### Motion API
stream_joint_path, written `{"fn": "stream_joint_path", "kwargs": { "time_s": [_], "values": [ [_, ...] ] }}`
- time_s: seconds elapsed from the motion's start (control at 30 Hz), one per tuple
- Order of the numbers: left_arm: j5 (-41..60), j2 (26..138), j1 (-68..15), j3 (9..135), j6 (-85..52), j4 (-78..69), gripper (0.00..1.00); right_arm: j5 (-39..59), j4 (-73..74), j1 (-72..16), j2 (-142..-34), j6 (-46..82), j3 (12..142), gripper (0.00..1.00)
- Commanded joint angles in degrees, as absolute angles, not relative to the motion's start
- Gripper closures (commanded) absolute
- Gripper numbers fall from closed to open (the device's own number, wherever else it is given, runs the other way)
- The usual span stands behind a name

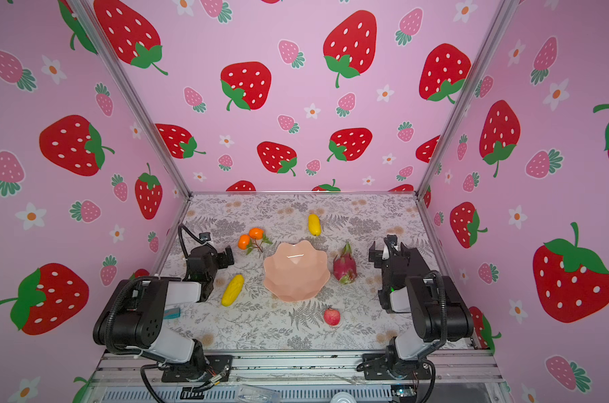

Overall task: Place and organize the fake fruits in the fruit bowl
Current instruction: 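Move both grippers from rest toward the bowl and dragon fruit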

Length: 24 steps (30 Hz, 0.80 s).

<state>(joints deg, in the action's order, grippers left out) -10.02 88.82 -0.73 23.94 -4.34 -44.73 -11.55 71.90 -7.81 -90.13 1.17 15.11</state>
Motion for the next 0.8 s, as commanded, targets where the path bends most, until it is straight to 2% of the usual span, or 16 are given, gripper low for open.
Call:
{"fn": "stream_joint_path", "kwargs": {
  "time_s": [0.0, 0.07, 0.17, 0.27, 0.37, 0.43, 0.53, 0.63, 0.77],
  "values": [
    [-12.35, 85.97, -0.43, 25.54, -4.89, -42.33, 0.01, -14.09, 72.22, -8.18, -86.90, 1.10, 14.25, 0.01],
    [-17.15, 79.22, -1.04, 27.95, -6.60, -31.79, 0.01, -15.72, 64.48, -8.70, -79.93, 1.49, 15.22, 0.01],
    [-22.84, 68.57, -4.60, 32.98, -15.56, -13.81, 0.01, -19.21, 40.26, -8.98, -69.51, 9.23, 21.87, 0.01],
    [-21.31, 60.75, -14.10, 37.09, -16.94, -3.90, 0.01, -13.41, 18.95, -9.56, -64.66, 15.37, 28.59, 0.01],
    [-15.36, 56.25, -23.22, 43.35, -16.23, 8.77, 0.01, -6.08, 0.58, -10.76, -64.24, 19.03, 33.99, 0.01],
    [-4.91, 54.25, -26.33, 45.31, -14.81, 13.07, 0.01, 1.91, -5.65, -11.73, -63.44, 19.96, 34.39, 0.01],
    [1.05, 52.51, -30.09, 45.20, -14.80, 15.64, 0.01, 6.30, -10.61, -14.12, -60.89, 22.06, 33.03, 0.01],
    [4.28, 52.73, -34.08, 44.37, -14.78, 16.48, 0.01, 8.74, -10.87, -17.17, -57.22, 22.70, 31.37, 0.01],
    [3.35, 54.50, -39.03, 43.20, -14.06, 16.49, 0.01, 10.16, -11.54, -20.32, -58.21, 23.02, 32.60, 0.01]
  ]
}}
